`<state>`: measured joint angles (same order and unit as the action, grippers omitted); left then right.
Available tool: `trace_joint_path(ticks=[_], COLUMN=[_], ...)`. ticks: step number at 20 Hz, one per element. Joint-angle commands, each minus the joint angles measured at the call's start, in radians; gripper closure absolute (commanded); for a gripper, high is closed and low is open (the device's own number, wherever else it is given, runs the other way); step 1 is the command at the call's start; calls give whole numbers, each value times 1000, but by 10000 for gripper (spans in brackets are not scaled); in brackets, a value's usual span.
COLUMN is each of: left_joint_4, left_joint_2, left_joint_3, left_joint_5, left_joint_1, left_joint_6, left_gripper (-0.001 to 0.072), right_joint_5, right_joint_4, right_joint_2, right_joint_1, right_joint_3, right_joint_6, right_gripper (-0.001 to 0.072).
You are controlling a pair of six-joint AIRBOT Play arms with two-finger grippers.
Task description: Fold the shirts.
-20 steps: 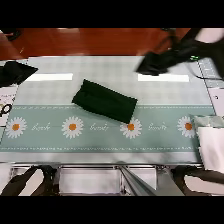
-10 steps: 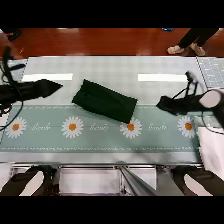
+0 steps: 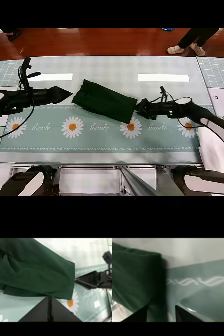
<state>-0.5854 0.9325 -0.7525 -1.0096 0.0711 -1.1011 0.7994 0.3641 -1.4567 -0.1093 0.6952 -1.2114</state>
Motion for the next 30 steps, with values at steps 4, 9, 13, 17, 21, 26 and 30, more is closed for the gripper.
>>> trace_joint_path(ticks=[4, 9, 13, 17, 21, 26, 30], left_joint_4=[-1, -1, -1, -2, -2, -1, 3], left_joint_2=[3, 3, 3, 3, 3, 3, 3], left_joint_3=[2, 2, 2, 2, 2, 2, 2], left_joint_5=[12, 12, 12, 14, 14, 14, 14], left_joint_1=[-3, -3, -3, -3, -3, -3, -3], left_joint_6=[0, -3, -2, -2, -2, -2, -3], left_gripper=[688, 688, 689, 688, 688, 688, 688], right_joint_5=[49, 177, 239, 327, 473, 586, 712], right_joint_4=[-67, 96, 128, 388, 554, 582, 579], right_joint_2=[-154, -156, -150, -108, -45, 68, 186], right_joint_1=[-127, -152, -152, -138, -74, 116, 337], right_joint_3=[201, 390, 496, 747, 987, 1133, 1144], right_joint_6=[57, -30, -63, -238, -338, -424, -452], right_gripper=[358, 692, 693, 693, 694, 694, 694])
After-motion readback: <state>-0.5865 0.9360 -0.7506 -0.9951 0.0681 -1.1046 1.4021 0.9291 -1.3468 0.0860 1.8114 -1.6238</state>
